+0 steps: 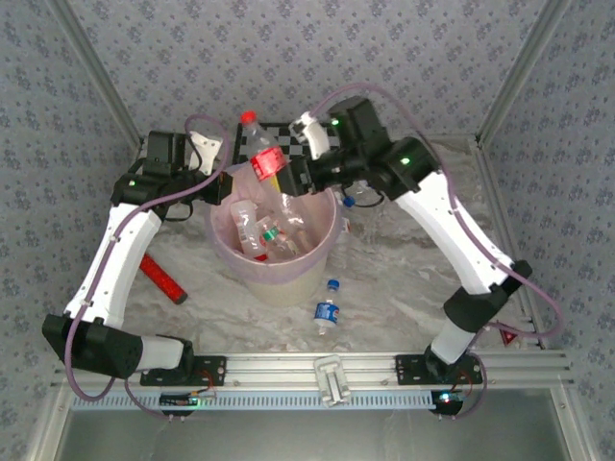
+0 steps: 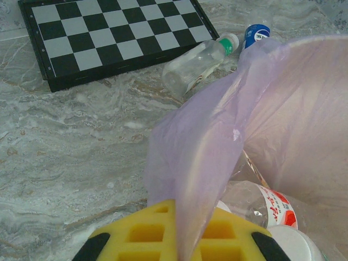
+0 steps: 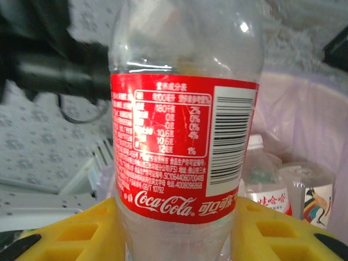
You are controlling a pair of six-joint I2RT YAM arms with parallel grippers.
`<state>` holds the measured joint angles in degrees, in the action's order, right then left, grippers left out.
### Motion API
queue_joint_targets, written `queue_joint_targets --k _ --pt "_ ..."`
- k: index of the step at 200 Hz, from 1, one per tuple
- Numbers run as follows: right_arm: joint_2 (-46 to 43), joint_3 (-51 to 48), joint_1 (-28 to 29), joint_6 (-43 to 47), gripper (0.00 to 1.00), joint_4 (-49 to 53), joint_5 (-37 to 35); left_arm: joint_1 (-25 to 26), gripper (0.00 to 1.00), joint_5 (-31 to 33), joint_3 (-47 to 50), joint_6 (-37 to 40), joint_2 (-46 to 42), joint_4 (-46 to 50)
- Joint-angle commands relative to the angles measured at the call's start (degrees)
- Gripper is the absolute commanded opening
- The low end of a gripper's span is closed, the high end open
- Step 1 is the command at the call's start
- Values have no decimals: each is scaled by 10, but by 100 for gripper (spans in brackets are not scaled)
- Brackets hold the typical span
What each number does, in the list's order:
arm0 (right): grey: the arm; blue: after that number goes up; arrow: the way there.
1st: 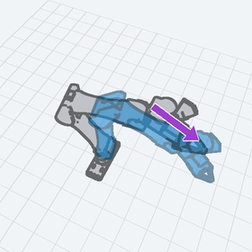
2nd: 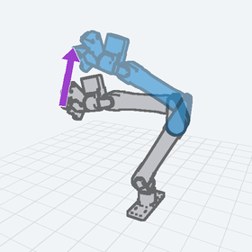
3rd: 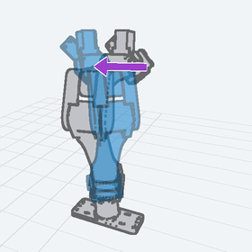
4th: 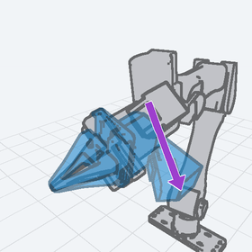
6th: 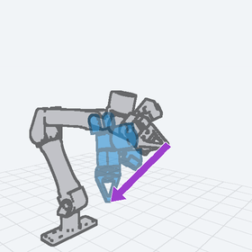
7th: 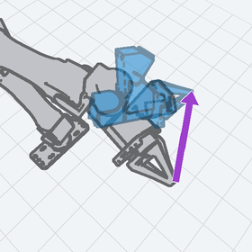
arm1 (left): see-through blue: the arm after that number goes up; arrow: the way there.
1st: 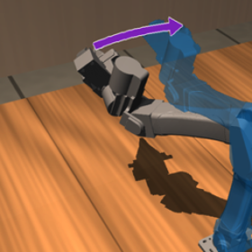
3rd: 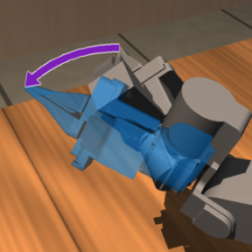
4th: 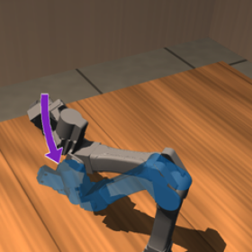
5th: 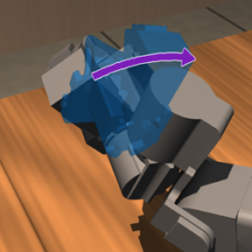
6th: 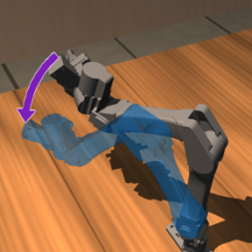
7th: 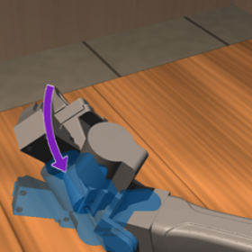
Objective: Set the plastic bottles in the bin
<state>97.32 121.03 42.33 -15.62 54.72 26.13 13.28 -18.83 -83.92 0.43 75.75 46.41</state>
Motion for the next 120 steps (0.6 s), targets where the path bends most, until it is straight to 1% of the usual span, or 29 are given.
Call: queue_joint_targets --k 1,27,49,74,82,96,120 --pt "9 -23 12 29 46 41 -42 5 0 -27 -2 -6 -15 28" --pt "3 -74 22 24 46 38 -47 5 0 -27 -2 -6 -18 27" --pt "1 -105 26 29 46 51 -69 5 0 -27 -2 -6 -17 28" --pt "4 -127 34 45 48 70 -104 5 0 -27 -1 -6 -18 28" --pt "6 -131 35 49 51 75 -115 5 0 -26 0 -7 -19 28" --pt "6 -128 36 53 62 79 -131 5 0 -26 -1 -7 -20 28" --pt "-8 -113 33 57 70 63 -122 5 0 -25 -2 -6 -19 29"
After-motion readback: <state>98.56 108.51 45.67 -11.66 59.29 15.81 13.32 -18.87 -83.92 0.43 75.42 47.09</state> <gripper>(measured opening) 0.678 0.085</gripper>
